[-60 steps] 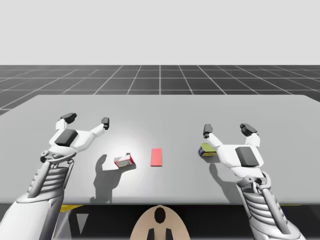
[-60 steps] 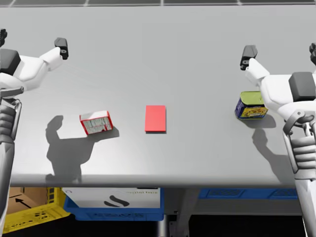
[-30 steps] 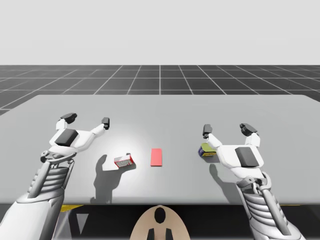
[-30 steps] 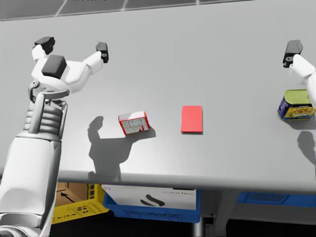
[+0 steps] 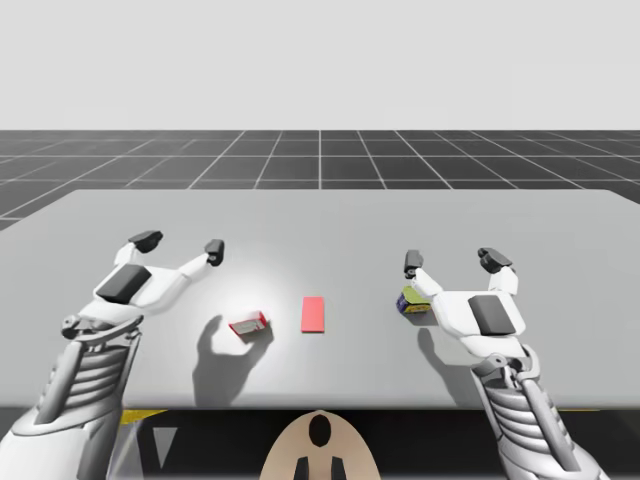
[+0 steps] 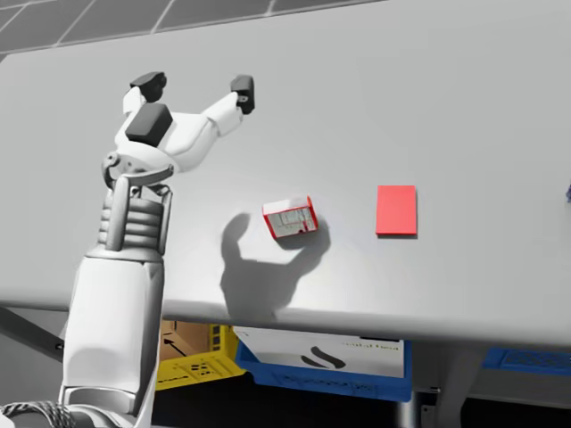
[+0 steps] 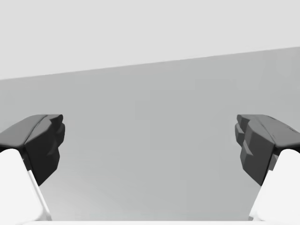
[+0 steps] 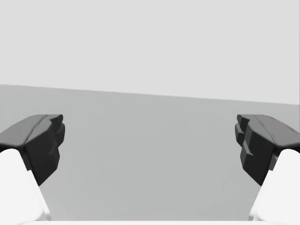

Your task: Look at the card. If it is red, pick the object on the left. If it is green, pick the object on the right.

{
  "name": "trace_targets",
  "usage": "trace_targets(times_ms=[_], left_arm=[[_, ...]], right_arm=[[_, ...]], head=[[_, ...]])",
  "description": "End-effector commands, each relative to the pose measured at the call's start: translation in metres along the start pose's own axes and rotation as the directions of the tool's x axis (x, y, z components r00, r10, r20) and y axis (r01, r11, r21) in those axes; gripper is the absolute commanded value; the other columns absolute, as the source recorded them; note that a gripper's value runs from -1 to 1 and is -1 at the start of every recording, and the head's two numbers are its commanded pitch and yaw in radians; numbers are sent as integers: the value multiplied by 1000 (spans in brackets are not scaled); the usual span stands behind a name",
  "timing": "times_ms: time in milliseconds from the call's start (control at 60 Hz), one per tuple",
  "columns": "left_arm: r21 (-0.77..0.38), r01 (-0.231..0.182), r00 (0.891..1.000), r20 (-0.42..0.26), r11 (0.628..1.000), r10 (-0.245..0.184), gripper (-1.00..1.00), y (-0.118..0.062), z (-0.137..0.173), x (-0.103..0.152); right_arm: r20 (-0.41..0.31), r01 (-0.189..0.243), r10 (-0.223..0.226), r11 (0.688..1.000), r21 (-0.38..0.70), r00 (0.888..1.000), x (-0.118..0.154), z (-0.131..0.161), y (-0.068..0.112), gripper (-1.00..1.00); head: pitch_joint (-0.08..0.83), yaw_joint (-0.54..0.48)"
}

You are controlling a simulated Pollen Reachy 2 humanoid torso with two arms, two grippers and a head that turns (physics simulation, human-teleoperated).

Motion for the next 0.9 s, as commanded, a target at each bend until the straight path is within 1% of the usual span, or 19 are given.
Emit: trace_targets(times_ms=[17,100,133,200,233,283,300,317,400,450,500,533,583,650,667,717,767,850,900], left_arm=[[-126,-92,996,-25,988,90,-1000,-8,29,13],[-188,-108,994,-39,976,103,-1000,-8,49,15],[-231,-132,991,-60,964,122,-1000,-8,58,11],[-274,-149,988,-76,950,133,-1000,-8,68,1],[-294,-130,990,-93,947,107,-1000,-7,75,-9],[-298,-112,991,-102,948,85,-1000,-5,80,-17],[-297,-107,991,-112,949,77,-1000,-2,84,-24],[-299,-114,990,-118,947,82,-1000,-1,85,-27],[-321,-142,982,-161,936,94,-1000,6,94,-41],[-340,-181,972,-205,923,115,-1000,10,99,-52],[-338,-188,968,-221,922,116,-1000,11,101,-59],[-328,-188,963,-247,926,109,-1000,12,104,-69],[-327,-203,957,-265,923,117,-1000,11,105,-75],[-320,-198,952,-288,926,104,-1000,8,105,-86],[-319,-206,947,-302,925,107,-1000,7,104,-90],[-314,-196,946,-310,929,95,-1000,5,101,-95],[-311,-194,941,-327,930,87,-1000,2,97,-100],[-310,-150,939,-341,939,37,-1000,-4,87,-106],[-310,-149,936,-350,939,33,-1000,-7,83,-107]], right_arm=[[-11,22,-22,1000,-6,1000,-3,1,3,-1000],[-12,22,-22,1000,-7,1000,-4,0,4,-1000],[-13,22,-22,1000,-8,1000,-5,0,4,-1000],[-14,21,-21,1000,-8,1000,-5,0,4,-1000],[-14,20,-20,1000,-9,1000,-6,0,4,-1000],[-14,17,-17,1000,-9,1000,-6,0,5,-1000],[-13,15,-15,1000,-10,1000,-7,-1,5,-1000],[-12,14,-14,1000,-10,1000,-7,-1,5,-1000],[-12,13,-13,1000,-10,1000,-7,-1,5,-1000],[-13,11,-12,1000,-9,1000,-8,-1,5,-1000],[-13,10,-10,1000,-9,1000,-8,-2,5,-1000],[-13,9,-9,1000,-8,1000,-9,-2,5,-1000],[-13,8,-8,1000,-8,1000,-9,-2,5,-1000],[-11,9,-9,1000,-9,1000,-9,-2,5,-1000],[-10,9,-9,1000,-8,1000,-9,-2,5,-1000],[-10,9,-9,1000,-8,1000,-9,-2,5,-1000],[-11,8,-8,1000,-7,1000,-9,-2,5,-1000],[-11,6,-6,1000,-6,1000,-10,-2,5,-1000],[-9,2,-2,1000,-7,1000,-10,-2,6,-1000]], head=[[759,280],[758,283],[756,285],[757,288],[757,290],[758,293],[759,295],[760,295],[760,296],[760,294],[761,294],[760,294],[759,294],[757,296],[755,297],[755,298],[755,298],[754,297],[755,295]])
